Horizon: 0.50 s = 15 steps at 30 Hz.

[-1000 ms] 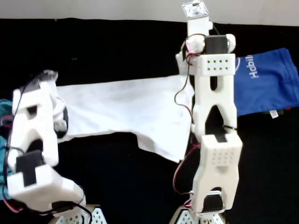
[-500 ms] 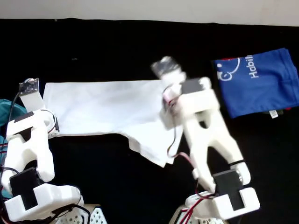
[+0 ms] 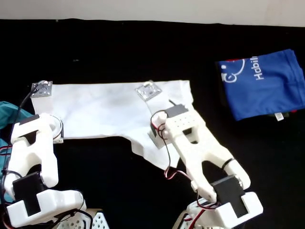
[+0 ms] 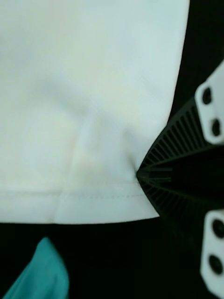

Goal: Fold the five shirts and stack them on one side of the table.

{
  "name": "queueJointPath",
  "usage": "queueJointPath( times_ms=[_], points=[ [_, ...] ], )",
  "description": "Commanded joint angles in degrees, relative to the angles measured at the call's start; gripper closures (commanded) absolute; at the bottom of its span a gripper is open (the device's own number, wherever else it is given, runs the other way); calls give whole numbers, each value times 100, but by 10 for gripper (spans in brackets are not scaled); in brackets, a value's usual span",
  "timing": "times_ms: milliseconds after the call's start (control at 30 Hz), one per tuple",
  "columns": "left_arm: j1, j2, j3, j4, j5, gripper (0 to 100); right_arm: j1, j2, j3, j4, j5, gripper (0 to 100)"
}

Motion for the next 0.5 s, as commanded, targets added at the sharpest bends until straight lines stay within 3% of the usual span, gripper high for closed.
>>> queueJointPath(
  times_ms=[0, 233, 467],
  points=[
    [57, 31, 4, -79, 97, 988, 549, 479, 75, -558, 475, 993],
    [57, 31, -4, -79, 114, 988, 1833, 1376, -1015, -426, 721, 993],
    [57, 31, -4, -88, 114, 988, 1525, 409, -1692, 919, 712, 993]
  ],
)
